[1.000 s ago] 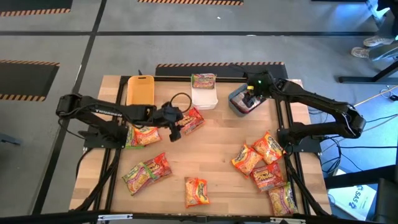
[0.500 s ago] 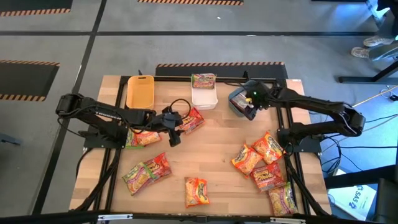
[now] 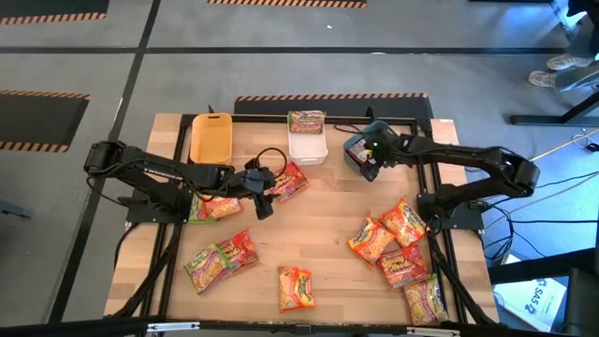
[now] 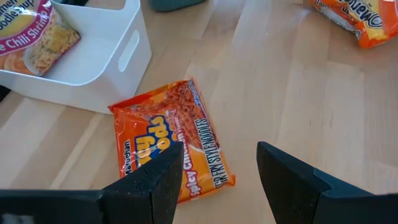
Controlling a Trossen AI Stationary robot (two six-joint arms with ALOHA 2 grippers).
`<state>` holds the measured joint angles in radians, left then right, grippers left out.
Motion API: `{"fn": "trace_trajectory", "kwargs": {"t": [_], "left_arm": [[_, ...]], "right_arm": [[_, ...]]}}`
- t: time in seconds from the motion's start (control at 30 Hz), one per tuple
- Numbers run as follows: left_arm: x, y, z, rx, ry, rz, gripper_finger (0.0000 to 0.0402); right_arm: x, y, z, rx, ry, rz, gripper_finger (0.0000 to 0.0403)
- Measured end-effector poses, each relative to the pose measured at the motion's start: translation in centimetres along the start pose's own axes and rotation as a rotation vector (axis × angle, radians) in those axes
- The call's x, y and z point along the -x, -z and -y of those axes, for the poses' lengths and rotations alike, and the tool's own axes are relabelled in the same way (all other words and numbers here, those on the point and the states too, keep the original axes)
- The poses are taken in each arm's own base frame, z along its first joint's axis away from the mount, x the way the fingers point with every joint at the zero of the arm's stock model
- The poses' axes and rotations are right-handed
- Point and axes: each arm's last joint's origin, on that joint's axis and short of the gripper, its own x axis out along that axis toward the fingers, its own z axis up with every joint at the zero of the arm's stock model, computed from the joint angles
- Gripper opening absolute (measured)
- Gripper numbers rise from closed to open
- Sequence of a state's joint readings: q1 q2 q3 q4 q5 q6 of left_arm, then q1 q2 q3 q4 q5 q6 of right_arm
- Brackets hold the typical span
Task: Sort Maruchan noodles
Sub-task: Put the red noodle pack into the blue bin
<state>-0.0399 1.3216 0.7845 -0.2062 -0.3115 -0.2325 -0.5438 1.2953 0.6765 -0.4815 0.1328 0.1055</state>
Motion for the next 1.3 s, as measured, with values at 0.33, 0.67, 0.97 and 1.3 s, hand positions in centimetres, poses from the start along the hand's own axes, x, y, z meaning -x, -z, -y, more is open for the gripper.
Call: {"fn": "trace_trajectory", "kwargs": {"t": [0.33, 0.67, 0.97, 1.3], "left_arm": [[0.0, 0.0, 0.0, -0.001, -0.014, 0.003, 0.0198], [0.0, 0.0, -0.1, -0.007, -0.021, 0.003, 0.0198], [0.0, 0.0, -0.1, -0.025, -0.022, 0.003, 0.0198], [0.0, 0.0, -0.1, -0.026, -0.022, 0.003, 0.0198]], "right_arm": [[-2.3, 0.4, -0.2, 0.050, 0.048, -0.111, 0.0274], [-2.8, 0.3, -0.1, 0.114, 0.101, -0.112, 0.0090], [-2.8, 0.3, -0.1, 0.133, 0.101, -0.110, 0.0007], [0.3, 0.3, 0.2, 0.118, 0.064, -0.021, 0.0000]]}}
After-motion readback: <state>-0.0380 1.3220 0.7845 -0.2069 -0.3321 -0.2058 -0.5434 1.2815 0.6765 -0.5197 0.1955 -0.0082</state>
